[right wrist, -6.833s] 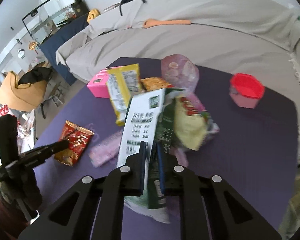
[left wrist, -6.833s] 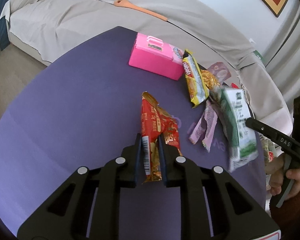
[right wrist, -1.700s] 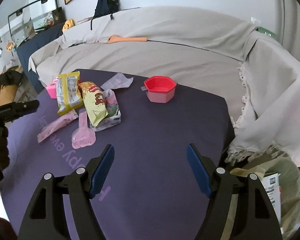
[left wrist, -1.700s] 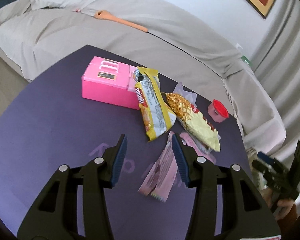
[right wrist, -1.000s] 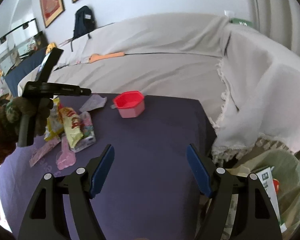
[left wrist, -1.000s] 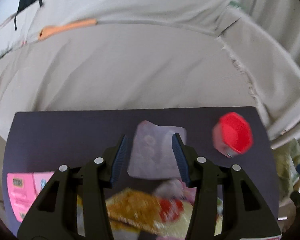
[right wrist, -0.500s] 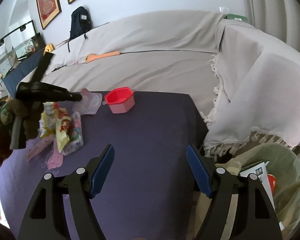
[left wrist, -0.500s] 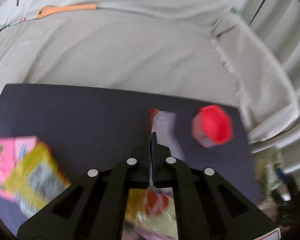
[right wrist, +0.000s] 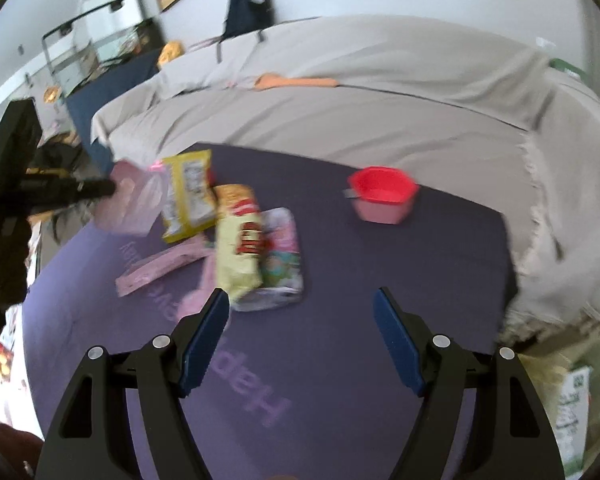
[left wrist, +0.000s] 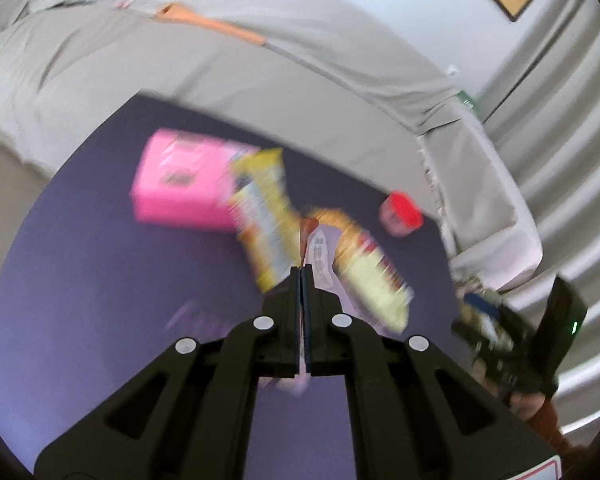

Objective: Collect trash
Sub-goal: 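Grasp a red strip with the left tool while the right tool grasps the pink plastic tray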

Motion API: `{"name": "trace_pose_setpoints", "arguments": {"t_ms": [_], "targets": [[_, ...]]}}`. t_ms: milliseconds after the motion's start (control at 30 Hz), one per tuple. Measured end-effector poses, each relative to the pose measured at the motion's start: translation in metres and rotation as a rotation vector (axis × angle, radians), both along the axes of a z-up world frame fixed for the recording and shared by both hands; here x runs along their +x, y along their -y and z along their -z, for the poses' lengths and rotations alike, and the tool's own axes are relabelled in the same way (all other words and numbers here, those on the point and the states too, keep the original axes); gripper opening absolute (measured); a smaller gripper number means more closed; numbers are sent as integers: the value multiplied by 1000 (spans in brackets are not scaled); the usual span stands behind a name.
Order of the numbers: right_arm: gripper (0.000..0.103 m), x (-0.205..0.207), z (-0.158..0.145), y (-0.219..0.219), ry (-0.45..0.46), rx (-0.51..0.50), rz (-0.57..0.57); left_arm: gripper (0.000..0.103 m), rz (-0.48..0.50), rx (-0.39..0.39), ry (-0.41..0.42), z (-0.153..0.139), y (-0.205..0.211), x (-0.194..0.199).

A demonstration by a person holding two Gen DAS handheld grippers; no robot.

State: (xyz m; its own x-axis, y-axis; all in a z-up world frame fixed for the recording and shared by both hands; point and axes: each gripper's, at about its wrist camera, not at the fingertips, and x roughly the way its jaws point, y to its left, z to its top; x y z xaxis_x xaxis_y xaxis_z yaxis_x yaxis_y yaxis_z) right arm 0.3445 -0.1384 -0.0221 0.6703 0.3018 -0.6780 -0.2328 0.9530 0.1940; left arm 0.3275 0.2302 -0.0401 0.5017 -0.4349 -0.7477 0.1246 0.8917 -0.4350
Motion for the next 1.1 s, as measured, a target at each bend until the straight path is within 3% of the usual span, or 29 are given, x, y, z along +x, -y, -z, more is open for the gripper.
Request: {"name": "trace_pose_setpoints", "arguments": {"t_ms": [200, 267, 500, 533, 567, 667, 933, 1100], "targets": [[69, 17, 7, -63, -54, 6, -153, 1, -55, -6, -32, 27, -46, -25], [57, 20, 17, -80, -98, 30, -195, 1, -71, -18, -37, 33, -56, -30], [57, 26, 43, -108, -124, -88, -154, 1, -68, 7, -34, 50, -58, -37], [57, 26, 44, -109, -127, -103, -156, 4, -67, 6, -32, 51, -58, -37], [49, 26, 44, -110, -127, -112, -157, 8, -68, 1, -33, 53, -59, -36], [47, 26, 41, -105, -130, -101, -140, 14, -77, -12, -45, 57, -58, -33], [47, 3, 25, -79, -104, -70, -120, 14, -79, 6, -67, 66, -43, -31], [47, -11, 19, -66, -70, -95, -81, 5, -90, 34, -63, 64, -30, -30]]}}
